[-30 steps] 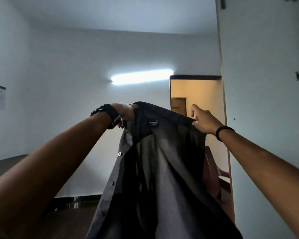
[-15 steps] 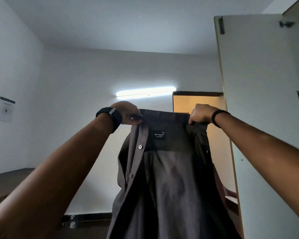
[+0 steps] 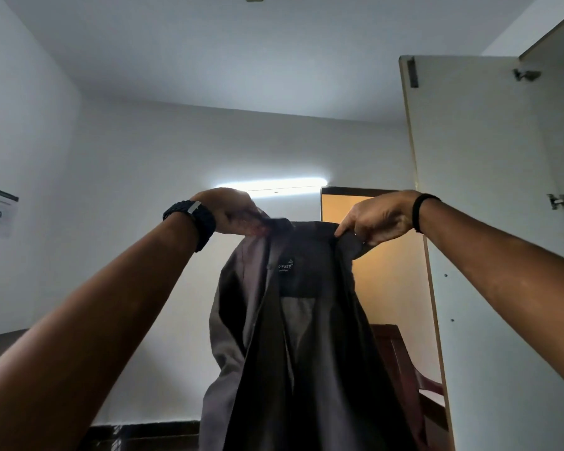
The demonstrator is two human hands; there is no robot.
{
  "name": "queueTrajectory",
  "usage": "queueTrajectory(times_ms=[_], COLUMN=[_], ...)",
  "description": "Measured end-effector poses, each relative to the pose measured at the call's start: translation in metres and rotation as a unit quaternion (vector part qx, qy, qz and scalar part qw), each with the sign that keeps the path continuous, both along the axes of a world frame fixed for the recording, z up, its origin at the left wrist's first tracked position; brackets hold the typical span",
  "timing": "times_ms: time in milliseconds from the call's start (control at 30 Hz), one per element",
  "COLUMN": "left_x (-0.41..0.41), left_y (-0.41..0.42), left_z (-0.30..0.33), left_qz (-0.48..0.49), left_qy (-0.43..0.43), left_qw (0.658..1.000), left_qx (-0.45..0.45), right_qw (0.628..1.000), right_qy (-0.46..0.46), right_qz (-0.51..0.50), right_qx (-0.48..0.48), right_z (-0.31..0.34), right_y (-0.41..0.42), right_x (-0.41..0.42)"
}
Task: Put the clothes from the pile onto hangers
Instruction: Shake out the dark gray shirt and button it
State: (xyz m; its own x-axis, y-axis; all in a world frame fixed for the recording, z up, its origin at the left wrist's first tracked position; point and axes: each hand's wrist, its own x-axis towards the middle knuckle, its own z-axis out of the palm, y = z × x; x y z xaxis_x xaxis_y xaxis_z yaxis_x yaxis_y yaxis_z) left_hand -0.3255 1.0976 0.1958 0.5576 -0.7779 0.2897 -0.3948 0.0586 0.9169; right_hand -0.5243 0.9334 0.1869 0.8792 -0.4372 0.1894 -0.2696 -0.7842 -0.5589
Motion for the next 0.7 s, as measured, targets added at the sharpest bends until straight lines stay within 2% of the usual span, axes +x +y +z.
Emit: queueTrajectory(times_ms=[67,133,233,367,467,500,567,600,633,700], left_x=[0.004,0.003,0.011,0.008,0.003,0.001,-0.003,-0.004,-0.007,-0.012], left_y=[0.0,-0.001,-0.005,-0.009,-0.009,-0.008,-0.004,-0.002,0.0,0.006], left_z=[0.002,-0.002,-0.008,-0.009,-0.005,-0.002,0.005,0.01,0.015,0.026], left_qz=[-0.022,-0.011,0.09,0.183,0.245,0.256,0.274,0.276,0.268,0.232], left_qy=[0.0,-0.102,-0.292,-0.407,-0.469,-0.491,-0.533,-0.541,-0.536,-0.499], left_qw=[1.0,0.994,0.95,0.895,0.849,0.832,0.799,0.793,0.8,0.835], left_qx=[-0.003,0.036,0.072,-0.003,0.013,0.03,0.048,0.042,0.03,0.023], right_qw=[0.999,0.994,0.975,0.957,0.941,0.924,0.86,0.84,0.846,0.909], right_qy=[0.003,-0.007,-0.04,-0.102,-0.156,-0.19,-0.27,-0.291,-0.287,-0.201], right_qz=[-0.007,-0.034,-0.086,-0.104,-0.119,-0.132,-0.178,-0.19,-0.194,-0.167], right_qx=[-0.052,-0.108,-0.201,-0.251,-0.277,-0.304,-0.395,-0.417,-0.406,-0.323], right_z=[0.001,0.0,-0.001,0.005,0.011,0.012,0.014,0.017,0.022,0.03], right_y=[-0.001,-0.005,-0.011,-0.014,-0.013,-0.011,-0.006,-0.005,-0.004,0.001], right_x=[-0.002,-0.002,0.001,0.003,0.001,0.0,-0.001,-0.003,-0.006,-0.016])
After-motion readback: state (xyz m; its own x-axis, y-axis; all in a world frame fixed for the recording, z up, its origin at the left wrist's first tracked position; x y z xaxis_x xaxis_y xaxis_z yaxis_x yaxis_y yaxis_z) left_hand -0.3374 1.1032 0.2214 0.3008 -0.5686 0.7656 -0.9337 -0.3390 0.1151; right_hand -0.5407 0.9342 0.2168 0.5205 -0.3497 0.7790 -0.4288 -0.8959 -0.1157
